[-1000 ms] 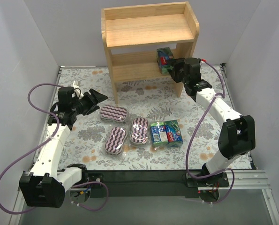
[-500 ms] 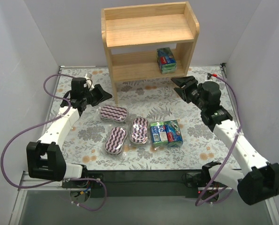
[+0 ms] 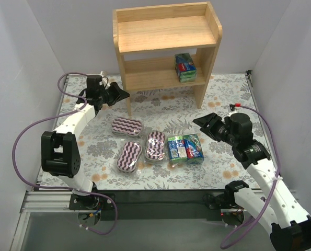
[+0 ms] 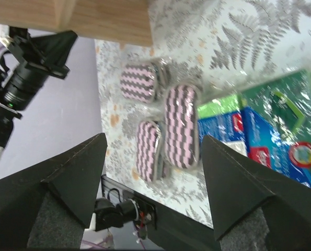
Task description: Place and organize the cleaning sponges onto the shelf
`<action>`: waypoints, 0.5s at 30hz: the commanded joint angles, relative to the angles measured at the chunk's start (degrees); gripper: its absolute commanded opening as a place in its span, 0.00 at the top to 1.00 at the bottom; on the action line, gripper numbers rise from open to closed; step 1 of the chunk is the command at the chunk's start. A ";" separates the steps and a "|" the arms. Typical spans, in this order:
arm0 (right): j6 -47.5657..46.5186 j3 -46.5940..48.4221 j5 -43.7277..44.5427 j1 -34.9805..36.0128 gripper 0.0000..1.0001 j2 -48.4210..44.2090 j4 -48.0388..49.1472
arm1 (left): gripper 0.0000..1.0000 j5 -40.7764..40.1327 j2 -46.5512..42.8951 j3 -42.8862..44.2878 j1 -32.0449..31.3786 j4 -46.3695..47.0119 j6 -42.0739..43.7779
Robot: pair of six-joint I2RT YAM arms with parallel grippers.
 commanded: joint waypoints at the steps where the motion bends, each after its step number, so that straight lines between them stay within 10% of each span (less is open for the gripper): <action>1: -4.31 -2.18 -1.09 -0.32 0.32 -3.96 -8.29 | 1.00 0.71 0.76 2.25 -0.73 2.06 -0.06; 15: -5.19 -6.14 0.67 -0.41 0.29 -11.17 -18.23 | 1.00 -1.40 8.76 9.89 -0.38 0.66 3.19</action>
